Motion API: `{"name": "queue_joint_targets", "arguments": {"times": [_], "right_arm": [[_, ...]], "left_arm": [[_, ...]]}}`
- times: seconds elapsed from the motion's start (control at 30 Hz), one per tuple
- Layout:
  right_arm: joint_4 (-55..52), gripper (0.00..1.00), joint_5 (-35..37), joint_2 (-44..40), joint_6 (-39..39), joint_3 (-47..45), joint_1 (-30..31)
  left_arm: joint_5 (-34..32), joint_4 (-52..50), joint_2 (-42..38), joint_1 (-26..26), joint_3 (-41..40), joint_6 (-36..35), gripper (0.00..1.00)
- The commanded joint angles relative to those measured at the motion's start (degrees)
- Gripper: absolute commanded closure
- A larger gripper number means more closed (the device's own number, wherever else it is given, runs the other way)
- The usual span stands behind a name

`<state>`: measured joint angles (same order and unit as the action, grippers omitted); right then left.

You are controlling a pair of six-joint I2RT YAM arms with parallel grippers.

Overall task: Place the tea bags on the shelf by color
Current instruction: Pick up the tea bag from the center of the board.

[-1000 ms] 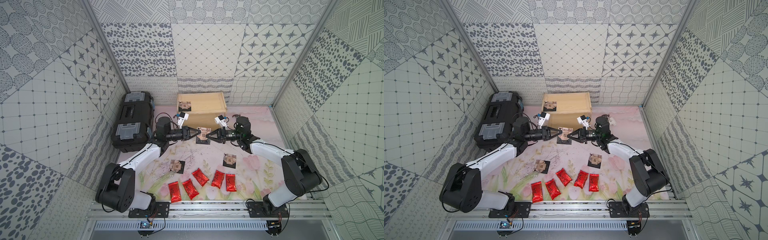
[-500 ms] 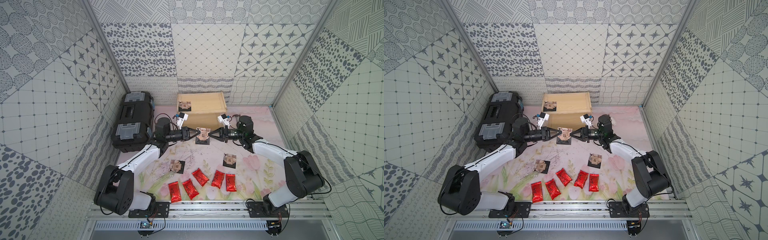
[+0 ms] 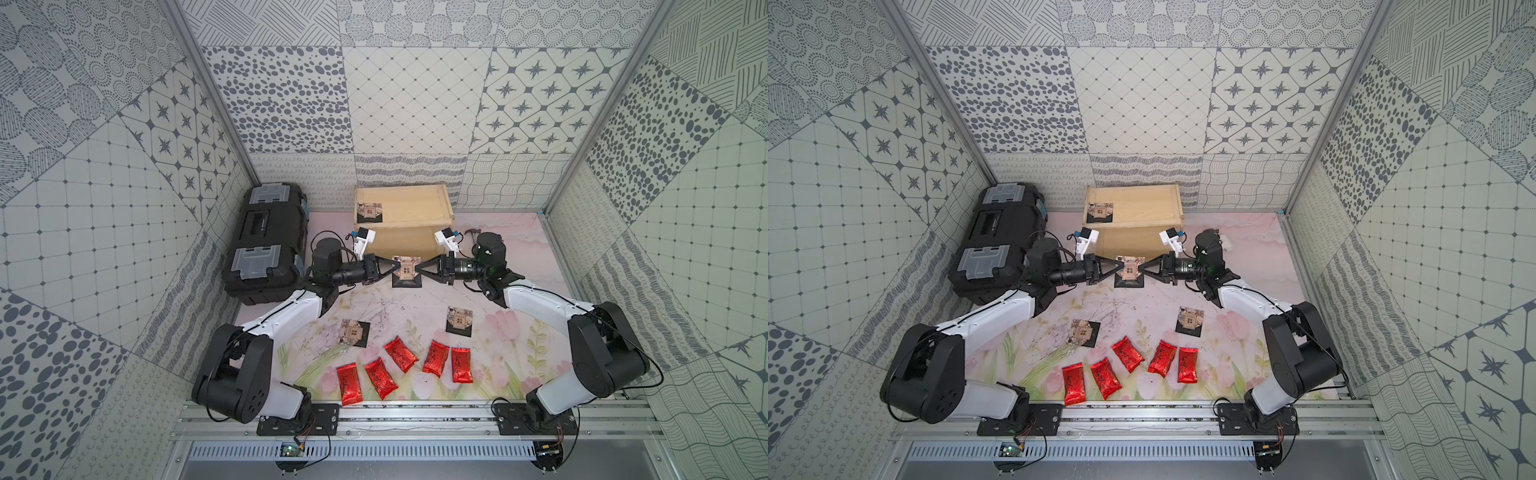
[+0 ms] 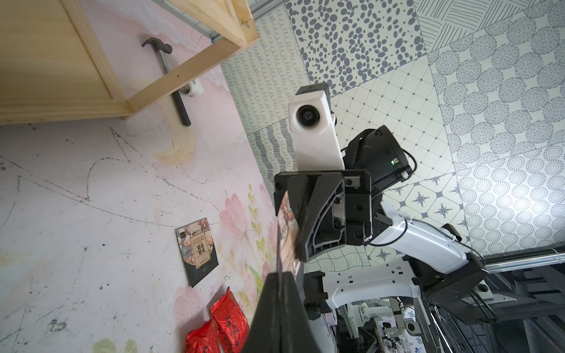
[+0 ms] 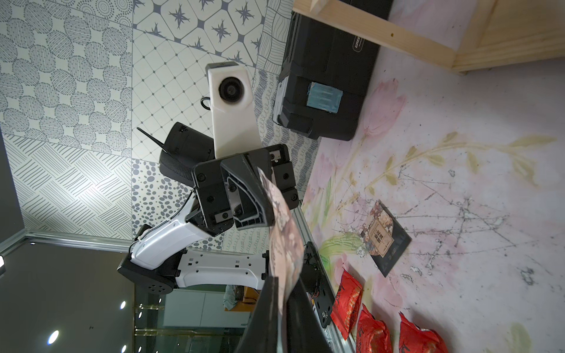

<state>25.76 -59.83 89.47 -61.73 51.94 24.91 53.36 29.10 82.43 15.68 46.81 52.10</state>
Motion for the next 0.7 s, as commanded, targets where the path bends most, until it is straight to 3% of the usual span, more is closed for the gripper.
{"name": "queue_joint_targets", "arguments": {"times": [0.0, 0.1, 0.4, 0.53, 0.67], "right_arm": [[3.9, 0.85, 0.55, -1.83, -0.72, -0.83, 0.59], [4.05, 0.84, 0.59, -1.87, -0.91, -0.93, 0.88], [-0.38, 1.0, 1.97, -3.62, 0.59, 0.02, 0.82], [-7.4, 1.0, 2.74, -4.23, 4.49, 3.58, -0.03], [-11.66, 1.0, 1.59, -1.67, 7.09, 10.35, -2.24]], "left_arm": [[-1.25, 6.23, -0.33, -0.27, -0.72, 2.28, 1.0], [-1.4, 6.83, -0.6, -0.23, -1.16, 2.55, 1.0], [-1.84, 5.45, -1.39, -0.3, -1.14, 1.66, 1.0], [-3.85, 0.55, -2.67, -0.54, 0.8, -0.24, 0.75], [-7.02, -11.45, -4.05, -1.85, 5.91, -3.77, 0.59]]}}
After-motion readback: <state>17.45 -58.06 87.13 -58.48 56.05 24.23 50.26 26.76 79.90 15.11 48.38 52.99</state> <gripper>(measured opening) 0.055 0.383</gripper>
